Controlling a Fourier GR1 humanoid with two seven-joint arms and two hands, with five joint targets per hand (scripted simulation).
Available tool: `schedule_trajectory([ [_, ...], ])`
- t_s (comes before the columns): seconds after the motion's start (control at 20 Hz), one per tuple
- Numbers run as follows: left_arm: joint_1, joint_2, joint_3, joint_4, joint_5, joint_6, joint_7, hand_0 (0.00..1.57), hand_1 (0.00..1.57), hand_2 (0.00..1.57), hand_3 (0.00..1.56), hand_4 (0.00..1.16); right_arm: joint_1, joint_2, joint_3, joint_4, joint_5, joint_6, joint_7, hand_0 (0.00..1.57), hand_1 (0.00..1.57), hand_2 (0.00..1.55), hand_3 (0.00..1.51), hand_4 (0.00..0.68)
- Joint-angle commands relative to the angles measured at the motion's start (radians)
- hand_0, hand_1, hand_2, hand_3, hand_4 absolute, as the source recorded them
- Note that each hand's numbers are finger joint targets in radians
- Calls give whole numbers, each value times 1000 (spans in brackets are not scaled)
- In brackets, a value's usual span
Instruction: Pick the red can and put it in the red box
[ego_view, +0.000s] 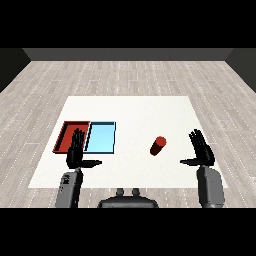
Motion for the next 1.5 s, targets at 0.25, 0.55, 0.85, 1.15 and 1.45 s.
schedule_trajectory([
  [0.25, -68, 15, 39, 101, 13, -10, -27, 0, 0, 0, 0, 0, -76, 70, 53, 166, 33, -21, -54, 0, 0, 0, 0, 0],
  [0.55, -54, 7, 45, 99, 6, 11, -35, 0, 0, 0, 0, 0, -120, 73, 57, 198, -12, -28, -7, 0, 0, 0, 0, 0],
  [0.85, -43, 11, 24, 35, 10, -3, 6, 0, 0, 0, 0, 0, -92, 128, 101, 242, 30, -60, -76, 0, 0, 0, 0, 0],
  [1.15, -77, 7, 32, 48, 38, -7, 24, 0, 0, 0, 0, 0, -117, 148, 118, 256, -2, -61, -47, 0, 0, 0, 0, 0],
  [1.45, -37, 16, 16, 0, 15, -1, 59, 0, 0, 0, 0, 0, -115, 156, 133, 190, -42, -89, 35, 0, 0, 0, 0, 0],
])
